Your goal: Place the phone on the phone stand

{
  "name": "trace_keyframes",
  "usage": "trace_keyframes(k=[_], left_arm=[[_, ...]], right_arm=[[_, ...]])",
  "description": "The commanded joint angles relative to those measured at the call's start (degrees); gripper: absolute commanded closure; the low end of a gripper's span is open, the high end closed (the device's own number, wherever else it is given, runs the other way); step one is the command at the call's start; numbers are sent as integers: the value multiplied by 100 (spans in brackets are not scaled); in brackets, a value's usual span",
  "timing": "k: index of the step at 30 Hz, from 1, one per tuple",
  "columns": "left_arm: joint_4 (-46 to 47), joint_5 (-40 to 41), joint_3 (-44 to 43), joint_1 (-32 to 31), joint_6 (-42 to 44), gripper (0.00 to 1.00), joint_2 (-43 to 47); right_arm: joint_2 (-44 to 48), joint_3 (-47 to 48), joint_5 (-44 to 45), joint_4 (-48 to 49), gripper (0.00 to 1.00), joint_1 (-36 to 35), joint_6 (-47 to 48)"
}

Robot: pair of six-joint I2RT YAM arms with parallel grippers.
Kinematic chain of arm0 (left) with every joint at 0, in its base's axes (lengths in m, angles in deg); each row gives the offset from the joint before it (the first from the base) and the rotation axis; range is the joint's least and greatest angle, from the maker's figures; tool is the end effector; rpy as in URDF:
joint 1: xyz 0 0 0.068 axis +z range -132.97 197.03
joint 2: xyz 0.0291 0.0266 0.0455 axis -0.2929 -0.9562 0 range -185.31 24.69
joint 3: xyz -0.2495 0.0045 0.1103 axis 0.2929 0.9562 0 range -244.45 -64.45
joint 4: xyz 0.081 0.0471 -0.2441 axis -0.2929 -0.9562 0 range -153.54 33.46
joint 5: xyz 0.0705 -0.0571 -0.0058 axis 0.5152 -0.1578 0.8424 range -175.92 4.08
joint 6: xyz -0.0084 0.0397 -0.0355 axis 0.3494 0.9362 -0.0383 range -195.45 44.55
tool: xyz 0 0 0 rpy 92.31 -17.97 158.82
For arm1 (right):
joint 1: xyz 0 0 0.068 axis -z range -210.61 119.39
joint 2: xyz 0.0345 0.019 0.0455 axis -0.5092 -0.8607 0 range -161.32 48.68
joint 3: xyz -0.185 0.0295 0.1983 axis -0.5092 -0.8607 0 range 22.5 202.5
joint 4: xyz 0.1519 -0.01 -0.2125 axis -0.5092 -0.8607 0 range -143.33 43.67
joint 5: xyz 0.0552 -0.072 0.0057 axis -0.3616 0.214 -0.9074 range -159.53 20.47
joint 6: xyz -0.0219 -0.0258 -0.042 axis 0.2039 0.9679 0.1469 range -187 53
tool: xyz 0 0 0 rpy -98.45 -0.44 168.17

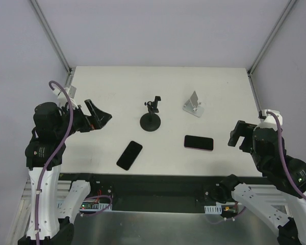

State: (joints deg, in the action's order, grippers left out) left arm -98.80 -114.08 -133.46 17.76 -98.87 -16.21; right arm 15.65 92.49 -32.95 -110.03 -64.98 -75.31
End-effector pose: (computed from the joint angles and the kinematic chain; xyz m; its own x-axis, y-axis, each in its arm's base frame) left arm 0.1107 -0.0154 0.4289 -0.4017 -0.3557 -0.8439 0.3123 0.8130 -0.4914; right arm 0.0533 0.0107 0.4066 -0.3694 -0.1120 -0.9225 0.0398 0.9899 -0.1361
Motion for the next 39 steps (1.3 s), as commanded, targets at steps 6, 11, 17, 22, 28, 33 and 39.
trace_keyframes(k=[6,11,17,22,28,33,39], left_arm=[[191,63,212,-519,-444,1,-998],[420,1179,248,-1654,-611,1,-1384],[683,2692,239,-3464,-1146,1,-2052],[982,3659,-67,-4317,-1507,1,-2825],[1027,3784,-1086,-4617,-1350,7,-4055],[974,3915,-1798,-4635,-1253,11,-4916],[570,4530,-2563,-4635,-1376,22,-5708]], right_arm=[[96,-557,-431,463,4,0,-74],[-19,-1031,-888,876,4,0,-205],[-133,-1366,-1996,1589,4,0,-565],[-133,-1471,-1918,1343,4,-8,-1083],[499,-1927,-2252,1729,4,0,-1040],[842,-1946,-2102,1651,4,0,-1040],[1062,-2007,-2049,1650,4,0,-953]])
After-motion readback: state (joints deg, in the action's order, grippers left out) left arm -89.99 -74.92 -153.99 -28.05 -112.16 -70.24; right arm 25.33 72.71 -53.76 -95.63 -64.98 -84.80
